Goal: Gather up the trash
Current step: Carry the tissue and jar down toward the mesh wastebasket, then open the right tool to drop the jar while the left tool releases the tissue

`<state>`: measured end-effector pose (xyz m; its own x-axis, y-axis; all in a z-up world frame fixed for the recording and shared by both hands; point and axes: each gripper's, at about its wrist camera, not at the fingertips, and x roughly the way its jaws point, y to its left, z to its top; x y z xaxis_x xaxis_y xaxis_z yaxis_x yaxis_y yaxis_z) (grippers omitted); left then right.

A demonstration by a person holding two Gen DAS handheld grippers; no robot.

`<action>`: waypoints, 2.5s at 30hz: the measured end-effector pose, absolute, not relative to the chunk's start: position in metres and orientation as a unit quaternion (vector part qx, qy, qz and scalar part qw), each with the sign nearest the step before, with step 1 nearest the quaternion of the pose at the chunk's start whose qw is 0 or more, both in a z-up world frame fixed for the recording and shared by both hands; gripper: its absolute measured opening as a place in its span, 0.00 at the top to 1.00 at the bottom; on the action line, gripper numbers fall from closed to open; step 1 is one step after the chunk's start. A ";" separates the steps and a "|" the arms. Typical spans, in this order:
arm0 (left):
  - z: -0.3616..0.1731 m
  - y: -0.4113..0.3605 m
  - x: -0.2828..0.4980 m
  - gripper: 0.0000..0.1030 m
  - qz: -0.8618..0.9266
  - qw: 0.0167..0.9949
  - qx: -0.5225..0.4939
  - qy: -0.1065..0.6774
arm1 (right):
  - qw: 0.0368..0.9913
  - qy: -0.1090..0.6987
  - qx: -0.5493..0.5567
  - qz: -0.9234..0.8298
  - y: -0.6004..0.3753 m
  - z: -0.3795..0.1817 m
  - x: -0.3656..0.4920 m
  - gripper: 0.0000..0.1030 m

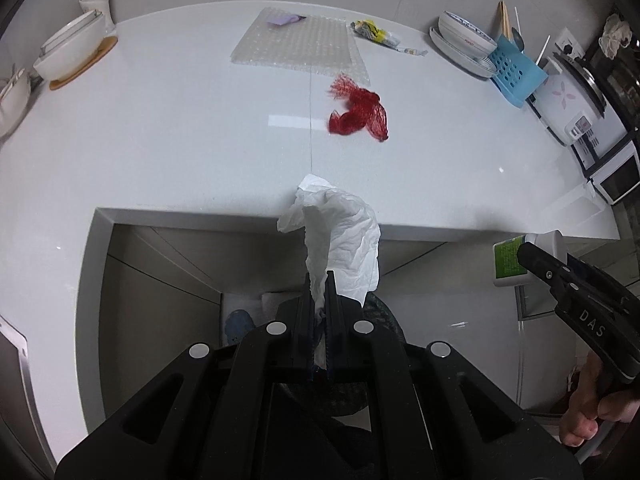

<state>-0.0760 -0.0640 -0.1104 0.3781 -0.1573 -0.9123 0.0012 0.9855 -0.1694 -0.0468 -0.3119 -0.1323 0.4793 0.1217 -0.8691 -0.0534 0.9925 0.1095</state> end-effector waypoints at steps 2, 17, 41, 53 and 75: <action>-0.119 -0.063 -0.082 0.97 -0.043 0.826 -0.066 0.558 | 0.856 0.513 0.035 0.051 -0.315 -0.140 -0.053 0.61; -0.184 -0.066 -0.114 0.97 -0.042 0.807 -0.052 0.587 | 0.835 0.546 0.007 0.066 -0.298 -0.195 -0.077 0.61; -0.228 -0.047 -0.127 0.97 -0.025 0.799 -0.061 0.598 | 0.799 0.593 -0.029 0.092 -0.266 -0.277 -0.074 0.38; -0.248 -0.078 -0.117 0.97 -0.059 0.790 -0.039 0.609 | 0.822 0.568 0.009 0.040 -0.311 -0.259 -0.080 0.08; -0.277 -0.151 -0.112 0.87 -0.142 0.764 0.036 0.628 | 0.817 0.575 0.043 -0.009 -0.364 -0.256 -0.093 0.08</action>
<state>-0.1118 -0.1513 -0.2768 0.1712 -0.1723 -0.9701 0.2619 0.9571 -0.1238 -0.0933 -0.3636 -0.2565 0.3376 0.0343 -0.9407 0.0642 0.9962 0.0594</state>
